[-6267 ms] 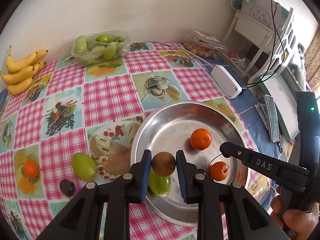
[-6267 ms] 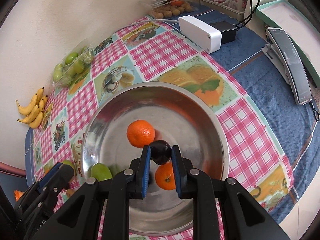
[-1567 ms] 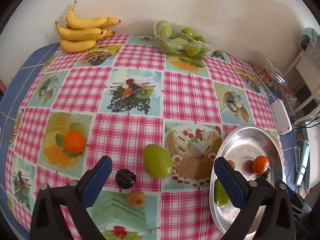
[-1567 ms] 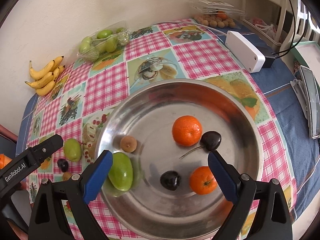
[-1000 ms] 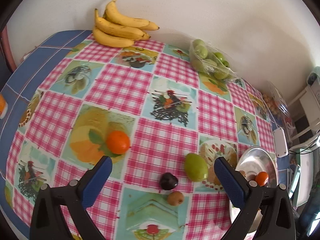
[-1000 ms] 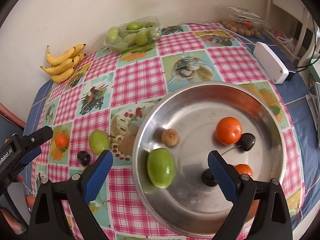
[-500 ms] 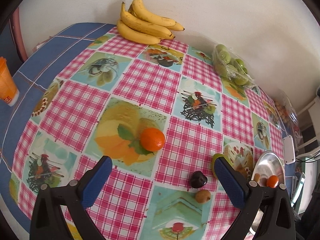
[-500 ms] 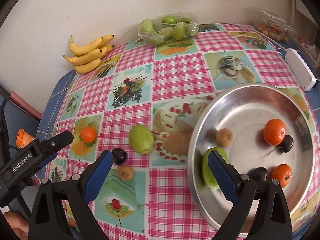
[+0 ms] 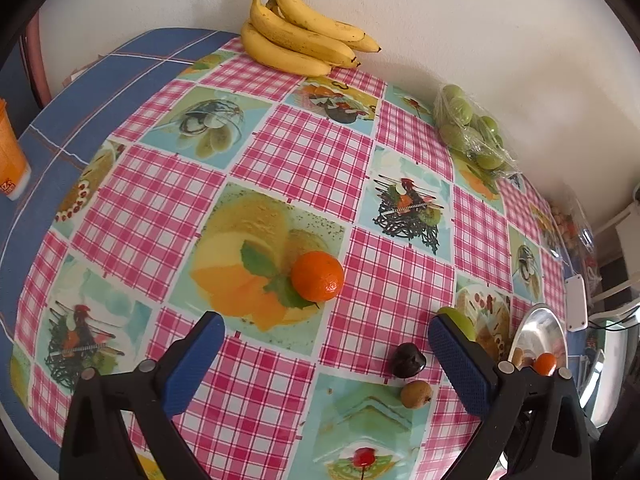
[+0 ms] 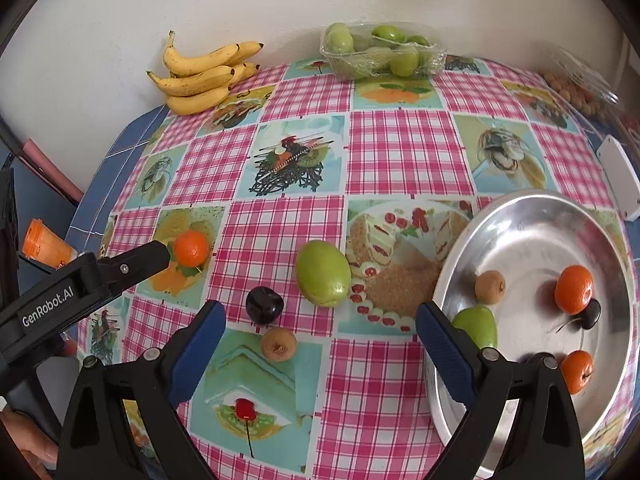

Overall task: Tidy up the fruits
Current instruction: 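Move the left gripper toward a tangerine while the right gripper approaches a green mango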

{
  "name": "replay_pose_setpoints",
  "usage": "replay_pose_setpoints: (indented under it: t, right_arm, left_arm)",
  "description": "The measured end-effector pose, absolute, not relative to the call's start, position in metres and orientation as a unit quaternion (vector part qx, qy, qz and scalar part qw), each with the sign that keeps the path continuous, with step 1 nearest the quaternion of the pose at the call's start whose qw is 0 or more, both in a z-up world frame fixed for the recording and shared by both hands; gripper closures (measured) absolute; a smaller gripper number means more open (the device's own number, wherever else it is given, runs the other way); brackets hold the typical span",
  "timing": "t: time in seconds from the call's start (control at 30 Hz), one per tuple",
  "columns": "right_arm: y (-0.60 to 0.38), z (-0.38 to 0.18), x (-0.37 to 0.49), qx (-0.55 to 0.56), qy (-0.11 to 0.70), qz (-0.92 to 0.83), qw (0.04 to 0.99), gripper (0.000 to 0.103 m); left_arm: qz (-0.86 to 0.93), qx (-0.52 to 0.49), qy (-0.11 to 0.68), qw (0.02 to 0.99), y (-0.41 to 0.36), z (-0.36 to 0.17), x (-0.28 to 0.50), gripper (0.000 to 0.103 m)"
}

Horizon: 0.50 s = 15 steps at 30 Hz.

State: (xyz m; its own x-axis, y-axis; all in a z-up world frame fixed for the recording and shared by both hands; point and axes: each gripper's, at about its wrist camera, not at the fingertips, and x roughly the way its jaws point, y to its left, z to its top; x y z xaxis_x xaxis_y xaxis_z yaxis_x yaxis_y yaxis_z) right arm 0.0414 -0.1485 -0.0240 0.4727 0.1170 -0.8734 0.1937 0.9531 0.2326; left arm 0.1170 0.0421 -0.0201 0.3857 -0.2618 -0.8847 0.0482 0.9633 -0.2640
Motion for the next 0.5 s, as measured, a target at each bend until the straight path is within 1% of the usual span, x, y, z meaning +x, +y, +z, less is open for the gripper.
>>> replay_pose_setpoints:
  t: [0.33,0.5]
  right_arm:
    - [-0.156,-0.029,0.052,0.170,0.501,-0.031,0.848,0.007]
    - [-0.154,-0.033,0.062,0.167,0.504,-0.024,0.847,0.010]
  left_arm:
    - [-0.105,-0.070,0.525,0.842,0.028,-0.015,0.130,0.000]
    - [-0.100,-0.072,0.527,0.841,0.029,-0.022,0.141,0.001]
